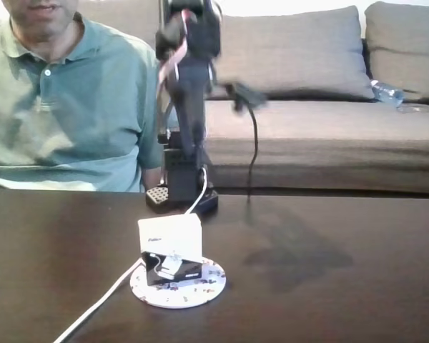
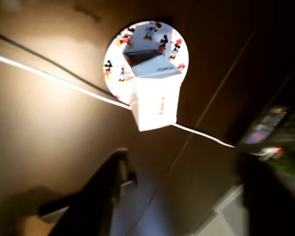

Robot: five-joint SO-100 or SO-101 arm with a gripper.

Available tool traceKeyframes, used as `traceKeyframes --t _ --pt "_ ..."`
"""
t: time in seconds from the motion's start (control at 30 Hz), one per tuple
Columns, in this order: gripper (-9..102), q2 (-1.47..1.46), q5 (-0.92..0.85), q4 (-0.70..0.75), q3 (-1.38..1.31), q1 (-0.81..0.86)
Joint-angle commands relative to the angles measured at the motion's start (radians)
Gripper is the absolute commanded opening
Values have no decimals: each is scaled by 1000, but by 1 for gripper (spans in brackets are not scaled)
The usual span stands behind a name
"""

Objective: Grasp a servo box and put it on the zirlivani.

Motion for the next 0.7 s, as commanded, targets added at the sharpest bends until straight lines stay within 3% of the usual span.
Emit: traceKeyframes --t 0.0,0.1,0.4,0.67 --pt "12 167 -8 74 -5 -11" --pt "0 357 -43 66 100 -5" --pt "0 1060 -114 -225 563 3" --pt "0 1037 -144 -497 1006 48"
